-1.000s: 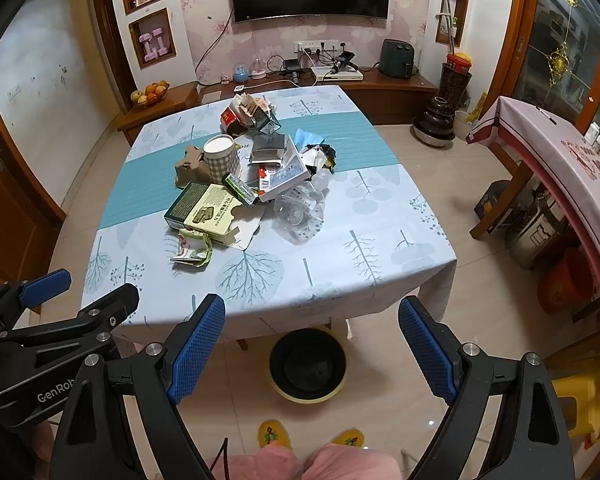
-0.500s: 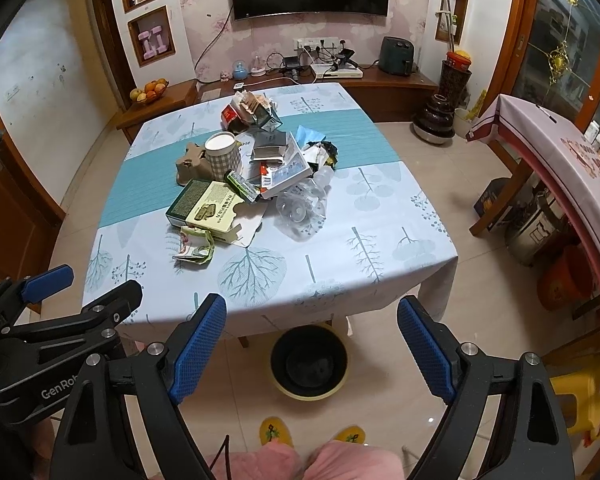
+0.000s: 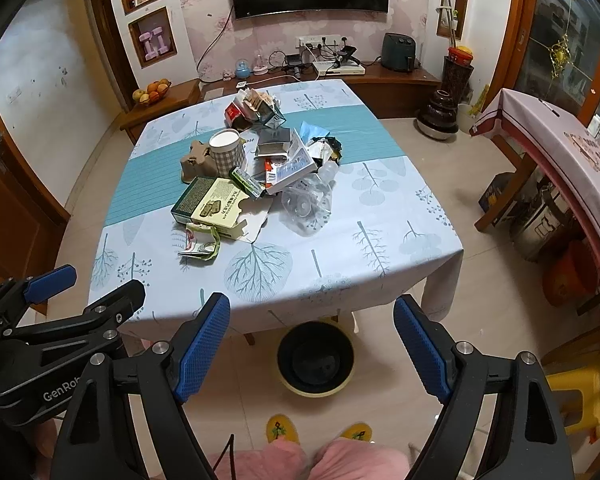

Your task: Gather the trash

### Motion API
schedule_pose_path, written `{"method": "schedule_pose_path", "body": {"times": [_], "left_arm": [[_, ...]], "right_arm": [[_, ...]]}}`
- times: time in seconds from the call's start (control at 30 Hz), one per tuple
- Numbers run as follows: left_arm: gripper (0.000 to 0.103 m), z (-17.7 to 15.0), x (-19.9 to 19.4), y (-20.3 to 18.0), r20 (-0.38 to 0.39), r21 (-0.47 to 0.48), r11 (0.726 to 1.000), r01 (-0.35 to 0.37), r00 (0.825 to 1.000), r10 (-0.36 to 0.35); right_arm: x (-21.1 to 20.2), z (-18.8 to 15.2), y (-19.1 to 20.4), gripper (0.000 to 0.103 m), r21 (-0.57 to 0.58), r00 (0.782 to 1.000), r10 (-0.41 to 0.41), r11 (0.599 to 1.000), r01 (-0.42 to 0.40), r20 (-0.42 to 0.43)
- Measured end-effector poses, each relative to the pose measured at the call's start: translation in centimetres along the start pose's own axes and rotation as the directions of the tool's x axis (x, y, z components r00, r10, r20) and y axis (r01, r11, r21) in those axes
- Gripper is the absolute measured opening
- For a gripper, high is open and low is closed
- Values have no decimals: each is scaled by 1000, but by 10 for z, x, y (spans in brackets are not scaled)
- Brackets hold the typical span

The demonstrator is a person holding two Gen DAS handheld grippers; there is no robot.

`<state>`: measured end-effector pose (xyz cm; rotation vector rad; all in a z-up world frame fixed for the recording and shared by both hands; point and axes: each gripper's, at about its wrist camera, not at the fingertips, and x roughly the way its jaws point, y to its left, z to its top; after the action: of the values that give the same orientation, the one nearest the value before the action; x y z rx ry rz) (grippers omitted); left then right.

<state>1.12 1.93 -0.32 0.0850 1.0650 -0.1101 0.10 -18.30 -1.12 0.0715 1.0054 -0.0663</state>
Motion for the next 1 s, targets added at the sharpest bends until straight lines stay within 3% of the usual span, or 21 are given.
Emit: {"method": "schedule_pose_path", "body": {"times": [0.63,0.7,1.0], "left_arm": [[82,5,7,5,6,1,1000,1,1000,-1],[82,-3,-1,-10,10,2,1000,-9,1000,9],[82,-4,-4,-11,16,5,1000,-3,1000,3]], "right_arm": [[-4,-2,-2,86,10,1000,3,1000,-3,1],[-3,-2,-2,86,9,1000,3,1000,-3,1],[-3,0,-2,86,13,1000,1,1000,-1,-2]]}}
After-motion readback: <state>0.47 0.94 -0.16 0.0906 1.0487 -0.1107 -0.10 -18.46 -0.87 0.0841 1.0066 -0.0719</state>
